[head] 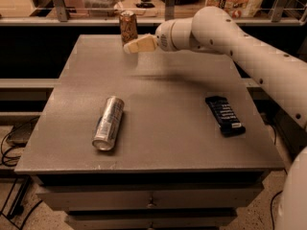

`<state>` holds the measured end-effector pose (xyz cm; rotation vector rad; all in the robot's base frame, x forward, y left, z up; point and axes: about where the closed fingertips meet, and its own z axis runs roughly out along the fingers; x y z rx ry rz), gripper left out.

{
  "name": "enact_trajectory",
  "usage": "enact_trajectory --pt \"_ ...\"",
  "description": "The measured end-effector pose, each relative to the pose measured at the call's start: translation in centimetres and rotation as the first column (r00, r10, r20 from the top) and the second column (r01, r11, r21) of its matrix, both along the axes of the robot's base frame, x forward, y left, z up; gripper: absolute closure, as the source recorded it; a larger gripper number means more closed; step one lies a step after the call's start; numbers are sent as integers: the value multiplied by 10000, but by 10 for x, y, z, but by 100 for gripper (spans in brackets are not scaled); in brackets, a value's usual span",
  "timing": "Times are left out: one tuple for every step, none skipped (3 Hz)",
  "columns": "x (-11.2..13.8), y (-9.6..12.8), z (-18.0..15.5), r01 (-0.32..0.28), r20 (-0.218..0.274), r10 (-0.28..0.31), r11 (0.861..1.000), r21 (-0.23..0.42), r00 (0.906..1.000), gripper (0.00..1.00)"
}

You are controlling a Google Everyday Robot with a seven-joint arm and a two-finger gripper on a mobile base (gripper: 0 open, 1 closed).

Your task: Pick orange can

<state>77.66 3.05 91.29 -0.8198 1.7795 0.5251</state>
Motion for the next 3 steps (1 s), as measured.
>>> enact_trajectory --pt "37 42 1 -125 619 88 9981 603 9980 0" --pt "38 42 2 -119 628 79 9980 629 9980 0" --pt "41 50 -2 -28 566 -10 9977 670 9984 0"
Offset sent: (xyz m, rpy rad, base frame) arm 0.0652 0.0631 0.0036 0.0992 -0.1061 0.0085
